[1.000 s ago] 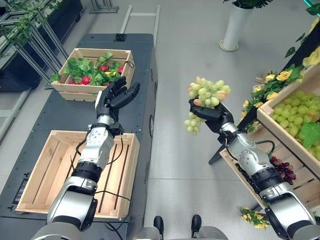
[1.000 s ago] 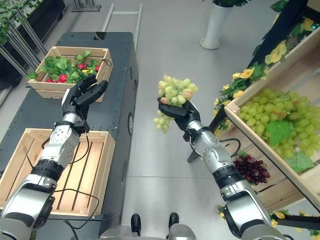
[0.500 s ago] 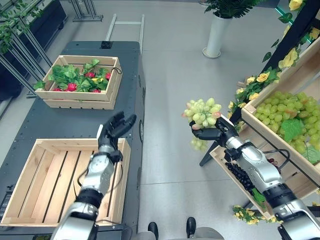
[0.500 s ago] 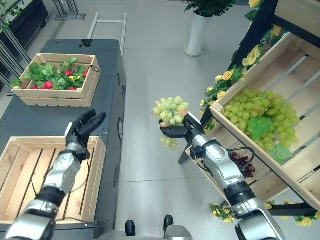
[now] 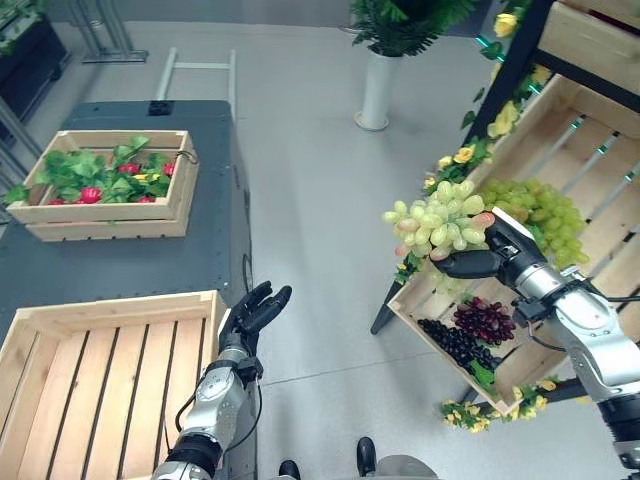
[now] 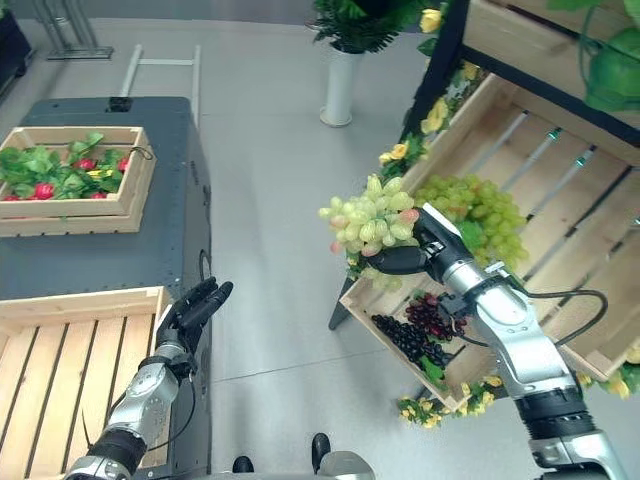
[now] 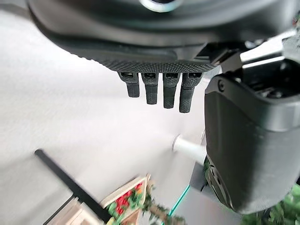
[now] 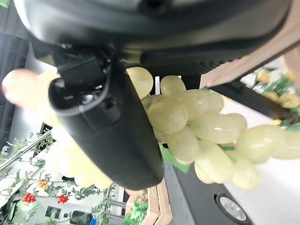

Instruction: Pick up the fruits from the basket on one side to the basket on the other side

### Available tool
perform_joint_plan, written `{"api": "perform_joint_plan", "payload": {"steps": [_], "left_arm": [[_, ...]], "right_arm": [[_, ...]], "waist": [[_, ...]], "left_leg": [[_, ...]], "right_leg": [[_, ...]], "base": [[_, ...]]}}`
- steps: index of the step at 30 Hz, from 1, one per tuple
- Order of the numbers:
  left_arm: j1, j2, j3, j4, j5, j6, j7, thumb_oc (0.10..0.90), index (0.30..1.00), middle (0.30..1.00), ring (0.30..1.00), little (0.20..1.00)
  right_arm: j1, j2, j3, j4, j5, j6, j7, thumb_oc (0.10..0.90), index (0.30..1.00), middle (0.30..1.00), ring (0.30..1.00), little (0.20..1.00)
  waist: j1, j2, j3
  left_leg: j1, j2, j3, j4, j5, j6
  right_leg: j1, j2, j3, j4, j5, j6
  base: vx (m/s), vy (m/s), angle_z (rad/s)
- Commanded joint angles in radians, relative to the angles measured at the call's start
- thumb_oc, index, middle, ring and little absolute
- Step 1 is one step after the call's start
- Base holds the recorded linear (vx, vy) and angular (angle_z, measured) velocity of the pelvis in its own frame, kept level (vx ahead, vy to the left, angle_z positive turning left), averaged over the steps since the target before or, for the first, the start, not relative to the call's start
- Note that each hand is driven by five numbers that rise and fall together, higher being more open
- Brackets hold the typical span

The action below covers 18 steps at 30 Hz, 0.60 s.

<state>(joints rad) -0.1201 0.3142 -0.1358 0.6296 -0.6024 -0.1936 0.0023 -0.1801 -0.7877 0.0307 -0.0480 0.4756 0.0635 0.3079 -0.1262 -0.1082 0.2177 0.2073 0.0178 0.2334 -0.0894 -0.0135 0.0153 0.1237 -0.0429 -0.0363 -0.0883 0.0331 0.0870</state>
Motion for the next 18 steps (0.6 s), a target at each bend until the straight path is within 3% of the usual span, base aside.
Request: {"api": "perform_joint_plan", "payload": {"steps": [1,7,14,18], "left_arm": [[-0.062,0.010,-0.041,-0.018,0.036,-0.100,-0.053,0.800,0.900,0.900,0.900,0.900],[-0.046,0.021,-0.064,0.003,0.039,-0.088,-0.067,0.800,0.900,0.900,0.900,0.900],[-0.033,0.017,-0.082,0.022,0.026,-0.081,-0.063,0.800,0.900,0.900,0.900,0.900],[-0.013,0.016,-0.102,0.021,0.023,-0.082,-0.071,0.800,0.900,0.900,0.900,0.900]], "right_arm": [[-0.049,-0.066,-0.160,-0.061,0.157,-0.071,0.018,0.400,0.300,0.300,0.300,0.300],[-0.014,-0.093,-0.235,-0.057,0.242,-0.091,0.011,0.400,0.300,0.300,0.300,0.300],[-0.045,-0.103,-0.269,0.022,0.400,-0.040,0.017,0.400,0.300,0.300,0.300,0.300],[-0.042,-0.124,-0.298,0.075,0.418,-0.060,0.000,0.400,0.300,0.300,0.300,0.300]], "waist": [[-0.010,0.007,-0.108],[-0.036,0.008,-0.108],[-0.051,0.008,-0.119],[-0.058,0.008,-0.123]], "left_leg": [[-0.040,-0.014,0.018,0.002,-0.057,0.005],[-0.038,-0.015,0.038,0.002,-0.061,0.006],[-0.034,-0.014,0.062,0.002,-0.065,0.003],[-0.036,-0.011,0.068,0.002,-0.065,0.003]], "right_leg": [[-0.023,0.045,0.020,0.001,0.015,-0.023],[-0.035,0.051,0.052,0.001,0.023,-0.019],[-0.046,0.059,0.083,0.001,0.030,-0.015],[-0.051,0.063,0.097,0.001,0.033,-0.015]], "base": [[0.03,0.017,-0.11],[0.02,0.027,-0.14],[0.03,0.027,-0.17],[0.02,0.023,-0.12]]}}
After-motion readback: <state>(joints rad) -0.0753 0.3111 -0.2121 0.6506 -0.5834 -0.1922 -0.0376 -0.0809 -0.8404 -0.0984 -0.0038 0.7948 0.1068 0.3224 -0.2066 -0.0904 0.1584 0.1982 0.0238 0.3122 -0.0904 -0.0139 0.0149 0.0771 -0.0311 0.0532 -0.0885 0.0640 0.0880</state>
